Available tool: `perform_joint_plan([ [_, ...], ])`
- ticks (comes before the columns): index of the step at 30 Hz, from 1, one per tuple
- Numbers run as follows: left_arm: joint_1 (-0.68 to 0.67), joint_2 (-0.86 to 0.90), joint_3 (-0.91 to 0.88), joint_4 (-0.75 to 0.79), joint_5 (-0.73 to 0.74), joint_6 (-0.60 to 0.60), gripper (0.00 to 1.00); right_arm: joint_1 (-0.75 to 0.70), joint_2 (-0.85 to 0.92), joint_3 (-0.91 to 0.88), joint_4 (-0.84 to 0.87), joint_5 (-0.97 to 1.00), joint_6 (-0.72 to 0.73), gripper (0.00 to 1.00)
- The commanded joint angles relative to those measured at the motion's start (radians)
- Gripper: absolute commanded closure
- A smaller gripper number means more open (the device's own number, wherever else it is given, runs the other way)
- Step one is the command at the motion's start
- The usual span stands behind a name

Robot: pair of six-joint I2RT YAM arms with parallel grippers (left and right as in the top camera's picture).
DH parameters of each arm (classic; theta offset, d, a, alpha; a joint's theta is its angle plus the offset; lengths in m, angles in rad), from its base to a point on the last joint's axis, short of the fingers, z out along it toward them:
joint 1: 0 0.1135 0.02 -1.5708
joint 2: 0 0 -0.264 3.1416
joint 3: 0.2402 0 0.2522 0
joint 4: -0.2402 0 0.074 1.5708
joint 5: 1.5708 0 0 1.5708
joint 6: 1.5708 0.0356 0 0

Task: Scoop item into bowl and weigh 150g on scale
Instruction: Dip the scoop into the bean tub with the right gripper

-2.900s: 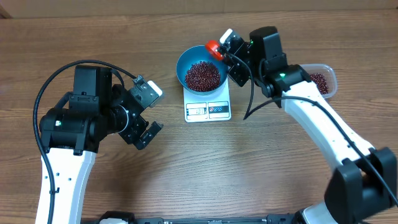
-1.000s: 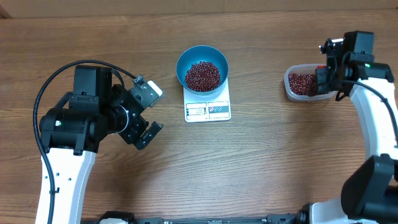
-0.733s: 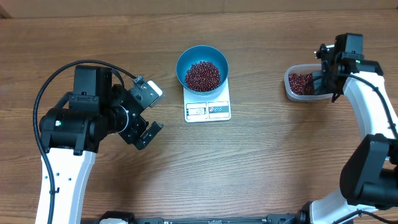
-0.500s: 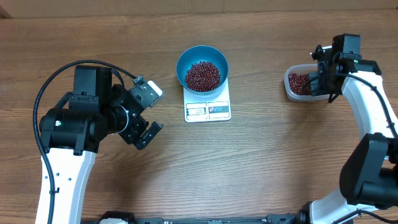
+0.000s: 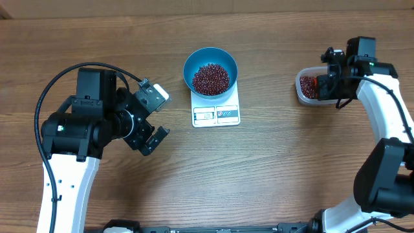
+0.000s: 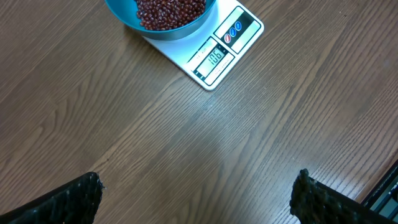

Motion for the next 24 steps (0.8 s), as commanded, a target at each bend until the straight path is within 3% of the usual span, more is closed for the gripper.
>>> perform_joint_plan([
  [1,-0.002,0.002,-0.005,0.0,0.0,-0.01,0.0,-0.034,0.008,0.024,-0.002,-0.158,0.05,0.96],
  [11,-0.002,0.002,-0.005,0.0,0.0,-0.01,0.0,-0.166,0.008,0.024,-0.008,-0.404,0.105,0.96],
  [24,-0.002,0.002,-0.005,0.0,0.0,-0.01,0.0,-0.271,0.009,0.023,-0.01,-0.501,0.177,0.96],
])
